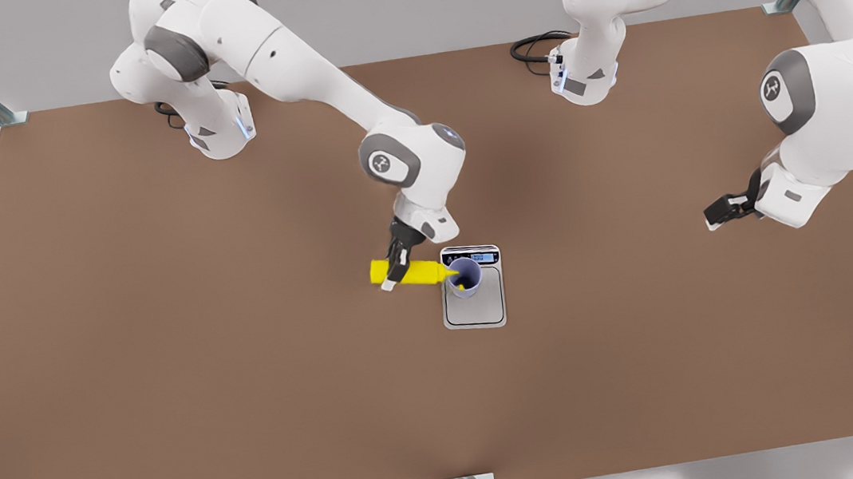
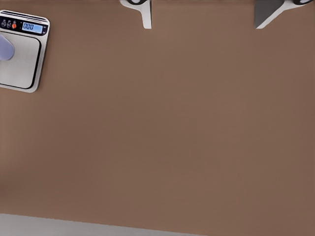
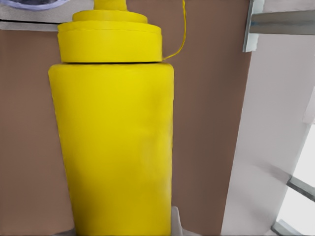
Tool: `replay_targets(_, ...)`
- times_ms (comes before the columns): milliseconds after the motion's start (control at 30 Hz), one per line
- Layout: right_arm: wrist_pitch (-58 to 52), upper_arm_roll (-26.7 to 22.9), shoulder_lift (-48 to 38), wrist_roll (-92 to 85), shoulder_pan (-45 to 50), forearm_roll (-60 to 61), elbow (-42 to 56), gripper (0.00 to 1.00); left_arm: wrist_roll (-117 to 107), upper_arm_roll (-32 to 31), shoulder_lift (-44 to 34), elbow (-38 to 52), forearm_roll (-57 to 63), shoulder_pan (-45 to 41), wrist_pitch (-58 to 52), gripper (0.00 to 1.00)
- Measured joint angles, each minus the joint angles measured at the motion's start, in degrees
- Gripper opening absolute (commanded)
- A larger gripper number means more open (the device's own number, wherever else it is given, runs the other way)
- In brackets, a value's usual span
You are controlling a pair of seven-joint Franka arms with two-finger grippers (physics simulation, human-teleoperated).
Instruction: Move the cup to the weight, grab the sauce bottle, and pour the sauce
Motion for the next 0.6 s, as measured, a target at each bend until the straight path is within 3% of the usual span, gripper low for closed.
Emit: replay_targets(600,-2.8,0.0,4.1,-0.1,1.9,-4.1,1.6,0.58,0.0,0.0,0.3,0.0,-0.1,0.1,0.0,1.0)
